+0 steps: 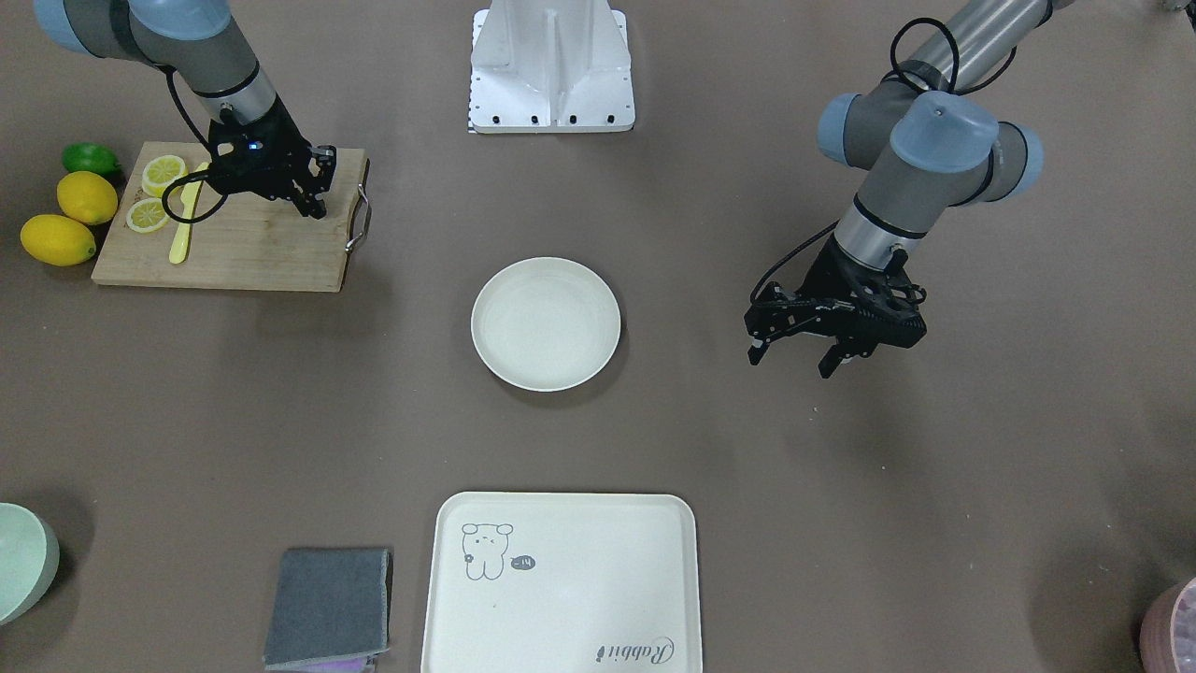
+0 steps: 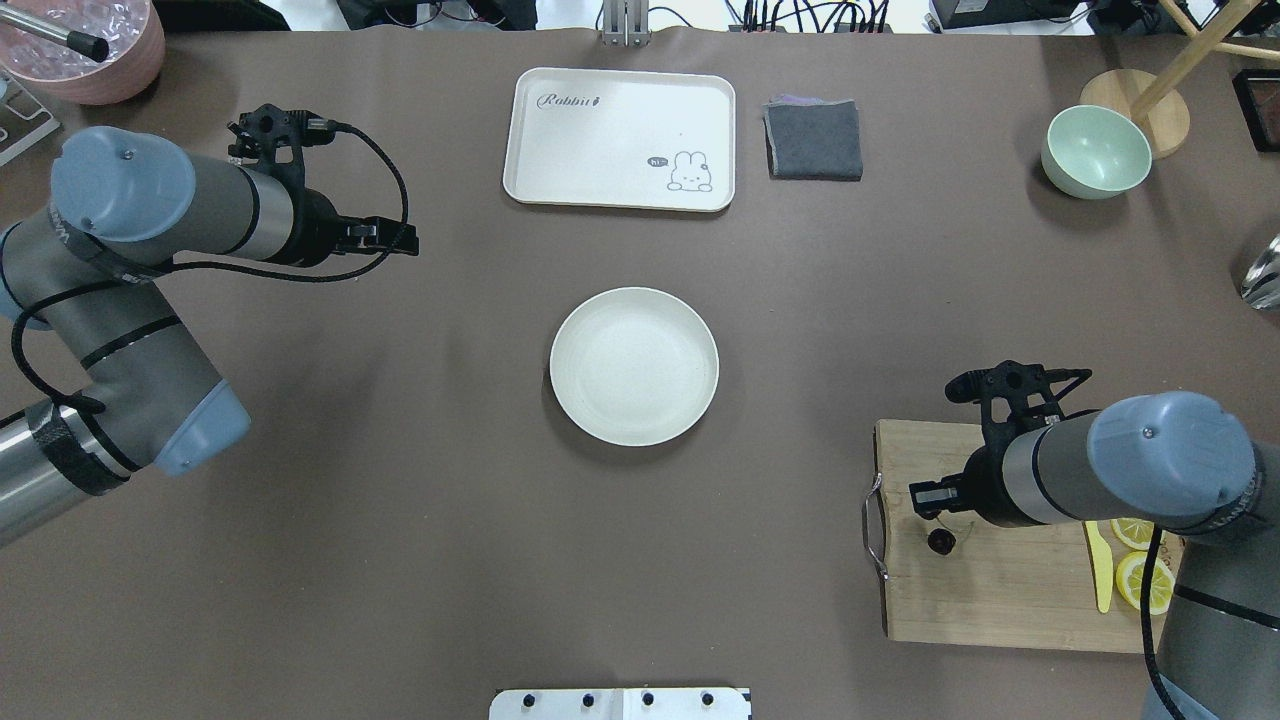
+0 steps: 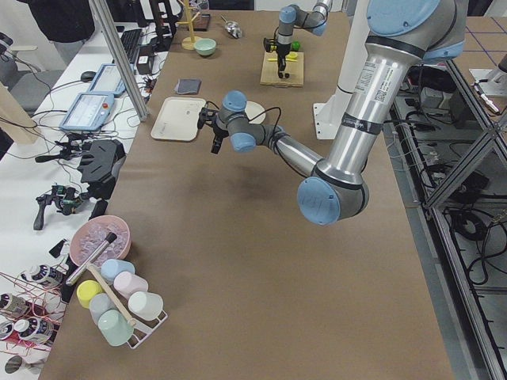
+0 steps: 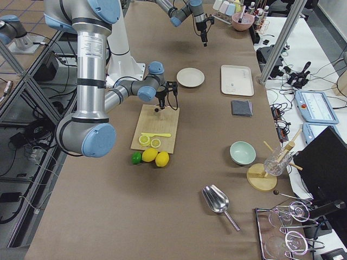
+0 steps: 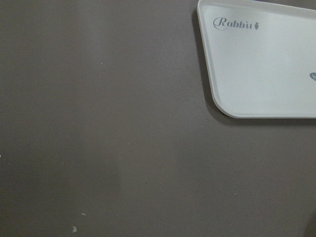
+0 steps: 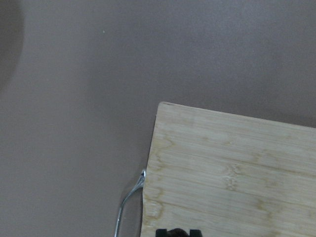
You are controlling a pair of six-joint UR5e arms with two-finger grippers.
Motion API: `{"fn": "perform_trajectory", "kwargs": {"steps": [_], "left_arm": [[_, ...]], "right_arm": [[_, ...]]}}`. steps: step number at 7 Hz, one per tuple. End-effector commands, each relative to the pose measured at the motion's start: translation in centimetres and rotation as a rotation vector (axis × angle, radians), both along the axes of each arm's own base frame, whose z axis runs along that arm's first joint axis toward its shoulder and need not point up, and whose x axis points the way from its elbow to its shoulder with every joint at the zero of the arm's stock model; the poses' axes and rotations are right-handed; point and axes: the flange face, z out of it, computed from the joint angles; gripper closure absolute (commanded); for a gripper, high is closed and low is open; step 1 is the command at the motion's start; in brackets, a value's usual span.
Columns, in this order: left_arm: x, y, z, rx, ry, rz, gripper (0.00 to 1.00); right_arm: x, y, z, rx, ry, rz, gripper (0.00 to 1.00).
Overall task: Place red cherry on plate
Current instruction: 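Grasp the dark red cherries on the cutting board with the right gripper, then carry the cherries over the white plate and lower them with the right gripper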
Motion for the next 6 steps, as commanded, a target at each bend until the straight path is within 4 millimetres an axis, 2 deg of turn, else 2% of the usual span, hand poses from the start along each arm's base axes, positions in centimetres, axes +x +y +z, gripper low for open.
{"fn": "perform_trajectory", "kwargs": {"steps": [1, 3, 4, 5, 6], "left_arm": [[0.0, 0.0, 0.0, 0.001, 0.000, 0.000, 0.02], [0.0, -0.1, 0.1, -0.001, 0.000, 0.000, 0.02], [-0.3, 0.0, 0.9, -0.007, -0.008, -0.002, 0.02], [-0.8, 0.0, 1.5, -0.006, -0.010, -0.005, 0.02], [-1.2, 0.5, 2.6, 0.017, -0.018, 0.006, 0.02]], "right_arm": [[0.4, -2.8, -4.2, -0.031, -0.060, 0.007, 1.00], [-5.6, -6.3, -13.4, -0.037, -0.049, 0.026, 1.00], [-8.5, -8.2, -17.4, -0.012, -0.065, 0.048, 1.00], [-12.3, -10.7, -19.8, 0.004, -0.055, 0.071, 1.00], [-14.9, -12.5, -21.5, -0.006, -0.052, 0.095, 1.00]]}}
